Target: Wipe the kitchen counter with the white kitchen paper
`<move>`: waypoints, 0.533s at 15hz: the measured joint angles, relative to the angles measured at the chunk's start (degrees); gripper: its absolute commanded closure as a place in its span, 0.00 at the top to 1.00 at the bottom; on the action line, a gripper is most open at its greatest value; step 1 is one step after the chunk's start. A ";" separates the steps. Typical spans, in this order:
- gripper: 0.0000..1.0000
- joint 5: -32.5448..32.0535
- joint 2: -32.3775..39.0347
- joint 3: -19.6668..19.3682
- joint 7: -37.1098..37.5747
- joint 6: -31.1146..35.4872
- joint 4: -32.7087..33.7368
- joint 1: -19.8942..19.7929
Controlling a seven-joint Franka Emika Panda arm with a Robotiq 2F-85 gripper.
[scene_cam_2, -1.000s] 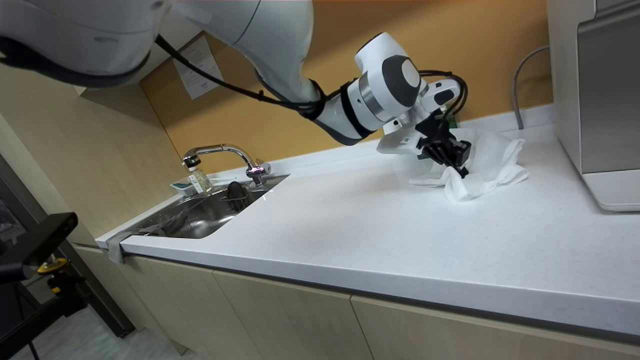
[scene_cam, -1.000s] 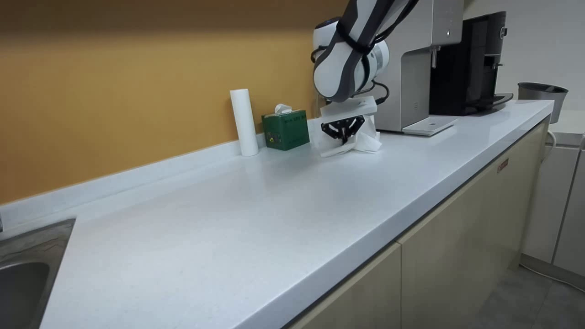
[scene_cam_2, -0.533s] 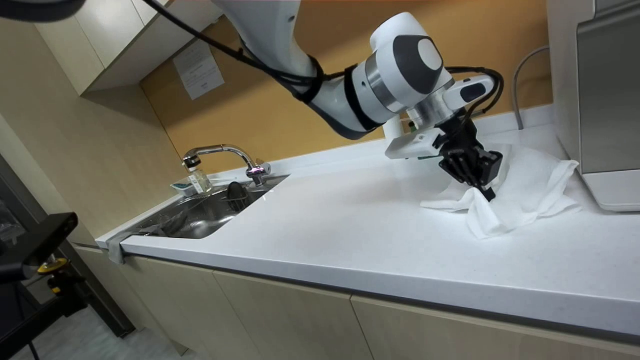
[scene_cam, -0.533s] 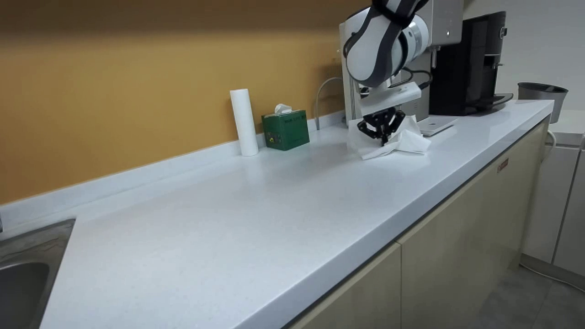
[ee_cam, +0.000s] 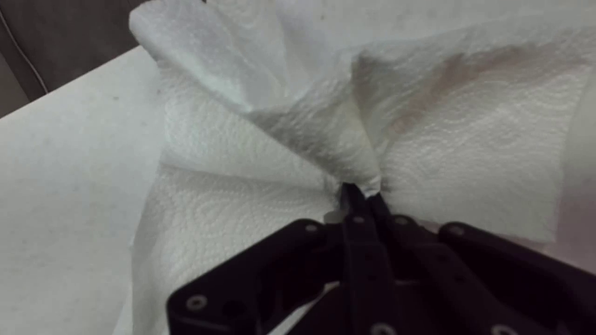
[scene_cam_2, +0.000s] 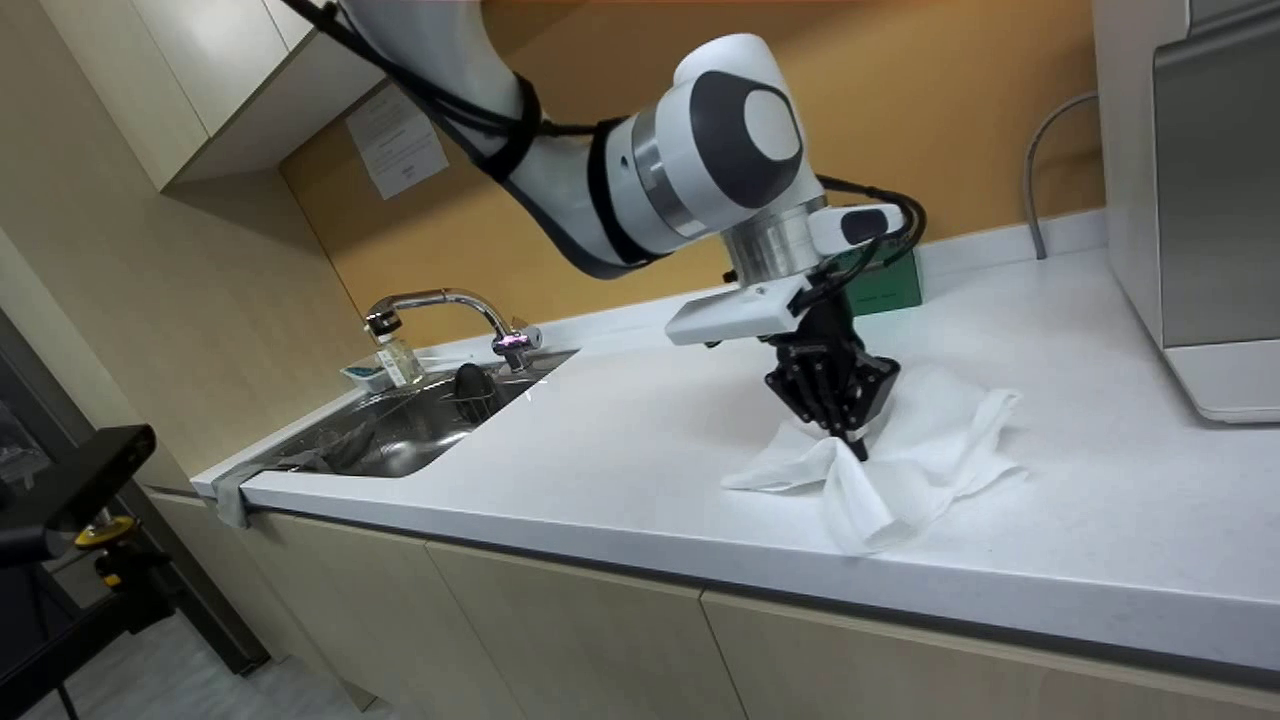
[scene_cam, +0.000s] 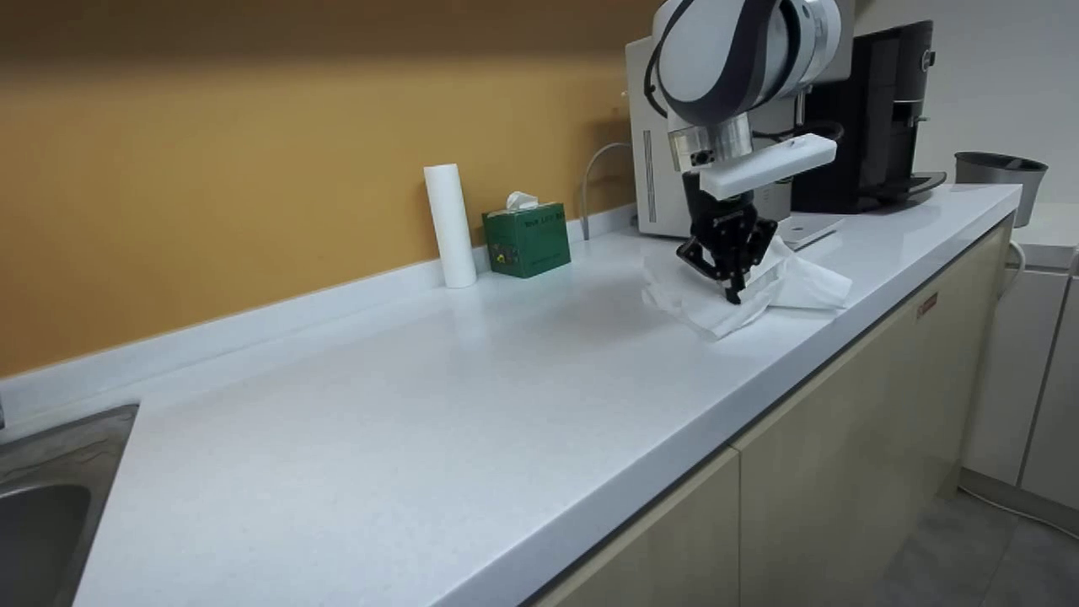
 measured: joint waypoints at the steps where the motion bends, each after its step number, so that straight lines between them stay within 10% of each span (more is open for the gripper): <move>1: 0.01 0.53 -0.93 1.51 -1.60 -0.56 -1.13 -0.12; 5: 0.01 1.49 -3.08 6.58 -5.83 -1.86 -3.82 -0.01; 6: 0.28 1.55 -3.24 7.33 -6.19 -2.09 -4.01 0.05; 8: 0.35 1.60 -3.31 8.08 -6.31 -2.44 -4.04 0.12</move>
